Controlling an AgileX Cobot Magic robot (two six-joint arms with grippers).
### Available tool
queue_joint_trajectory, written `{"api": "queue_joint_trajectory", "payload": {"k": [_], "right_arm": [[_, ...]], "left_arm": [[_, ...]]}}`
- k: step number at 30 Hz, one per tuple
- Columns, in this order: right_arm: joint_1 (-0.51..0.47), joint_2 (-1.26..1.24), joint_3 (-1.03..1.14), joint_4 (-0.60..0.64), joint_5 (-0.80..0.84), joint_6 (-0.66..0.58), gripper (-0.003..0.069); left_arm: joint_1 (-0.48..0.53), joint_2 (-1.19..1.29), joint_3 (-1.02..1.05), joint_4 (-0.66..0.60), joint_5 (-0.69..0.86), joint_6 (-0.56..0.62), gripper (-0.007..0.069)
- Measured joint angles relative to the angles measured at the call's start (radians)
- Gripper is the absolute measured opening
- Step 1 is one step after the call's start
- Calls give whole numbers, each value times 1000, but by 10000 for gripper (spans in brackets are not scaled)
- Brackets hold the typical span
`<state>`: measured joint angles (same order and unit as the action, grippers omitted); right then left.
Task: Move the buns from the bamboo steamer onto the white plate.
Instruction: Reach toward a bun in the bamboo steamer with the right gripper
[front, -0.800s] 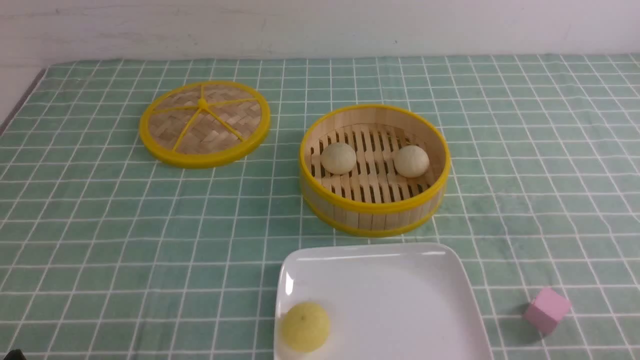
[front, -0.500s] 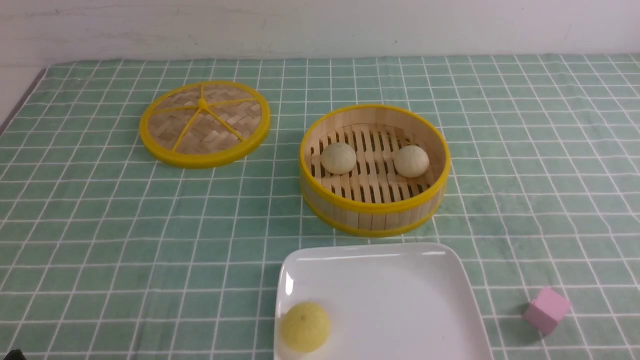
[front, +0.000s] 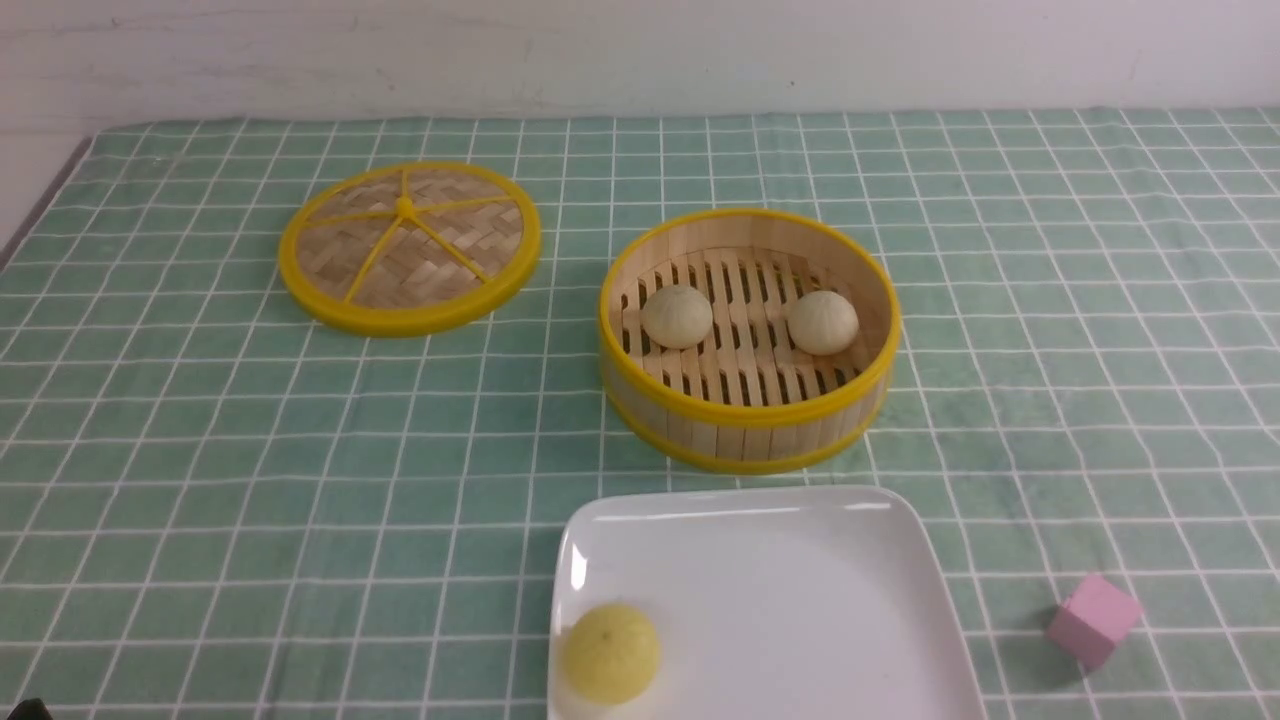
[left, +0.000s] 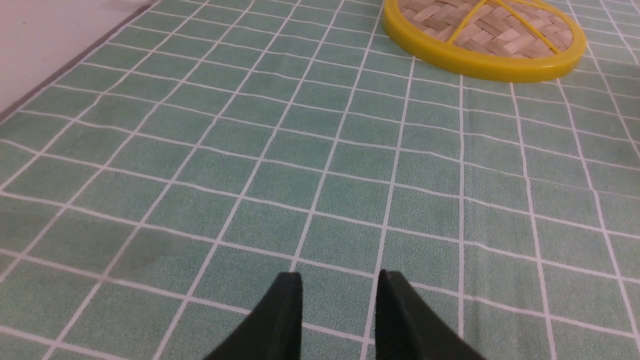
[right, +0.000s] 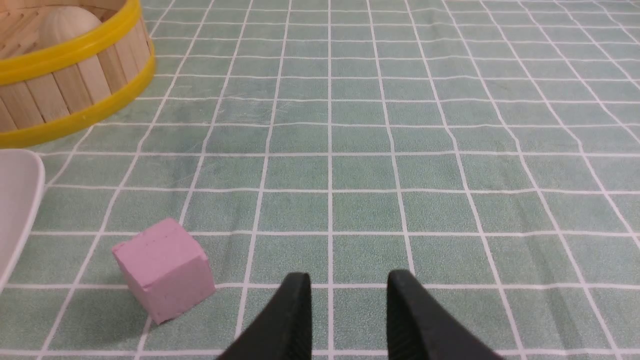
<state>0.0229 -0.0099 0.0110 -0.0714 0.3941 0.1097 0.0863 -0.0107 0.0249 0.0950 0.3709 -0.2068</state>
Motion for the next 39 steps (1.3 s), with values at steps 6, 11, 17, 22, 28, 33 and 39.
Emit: {"api": "queue_joint_trajectory", "payload": {"k": [6, 11, 17, 22, 28, 33, 39], "right_arm": [[0, 0, 0, 0, 0, 0, 239], [0, 0, 0, 0, 0, 0, 239], [0, 0, 0, 0, 0, 0, 239], [0, 0, 1, 5, -12, 18, 239], [0, 0, 12, 356, -68, 329, 239], [0, 0, 12, 522, -78, 448, 239], [0, 0, 12, 561, -85, 467, 234]], "left_arm": [[0, 0, 0, 0, 0, 0, 240], [0, 0, 0, 0, 0, 0, 240], [0, 0, 0, 2, 0, 0, 240], [0, 0, 0, -62, 0, -82, 240], [0, 0, 1, -538, 5, -506, 240], [0, 0, 1, -691, 5, -637, 240], [0, 0, 2, -704, -37, -636, 240]]}}
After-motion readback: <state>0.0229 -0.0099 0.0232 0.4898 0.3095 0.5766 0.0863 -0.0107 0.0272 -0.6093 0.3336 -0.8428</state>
